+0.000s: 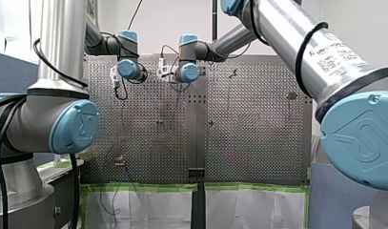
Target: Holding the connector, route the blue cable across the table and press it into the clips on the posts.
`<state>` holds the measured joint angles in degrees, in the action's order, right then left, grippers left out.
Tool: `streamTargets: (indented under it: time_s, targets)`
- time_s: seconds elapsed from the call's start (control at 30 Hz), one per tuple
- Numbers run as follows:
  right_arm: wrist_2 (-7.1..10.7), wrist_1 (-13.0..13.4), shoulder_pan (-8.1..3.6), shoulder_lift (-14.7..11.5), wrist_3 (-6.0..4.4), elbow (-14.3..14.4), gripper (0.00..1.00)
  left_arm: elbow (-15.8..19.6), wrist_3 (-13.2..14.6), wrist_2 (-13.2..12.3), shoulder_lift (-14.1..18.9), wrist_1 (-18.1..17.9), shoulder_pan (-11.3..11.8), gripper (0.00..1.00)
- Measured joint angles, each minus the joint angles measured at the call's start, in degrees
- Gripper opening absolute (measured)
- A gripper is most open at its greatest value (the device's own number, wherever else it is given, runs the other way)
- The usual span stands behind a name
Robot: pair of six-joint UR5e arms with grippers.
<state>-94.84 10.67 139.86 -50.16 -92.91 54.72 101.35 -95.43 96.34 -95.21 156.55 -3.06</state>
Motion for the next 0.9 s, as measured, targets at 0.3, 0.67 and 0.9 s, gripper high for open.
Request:
streamTargets:
  time_s: [0.3,0.67,0.9]
  targets:
    - [0.00,-0.08,-0.01,0.00,-0.01,0.00,0.00,0.04,-0.17,1.99,-0.01,0.26,0.03,0.02]
    - [-0.05,-0.26,0.14,0.01,-0.03,0.05,0.00,0.64,-1.07,4.88,0.00,1.89,-0.31,0.02]
    - [-0.25,-0.96,0.29,0.11,-0.01,0.14,0.00,3.44,-0.64,6.66,0.01,1.04,-0.95,0.02]
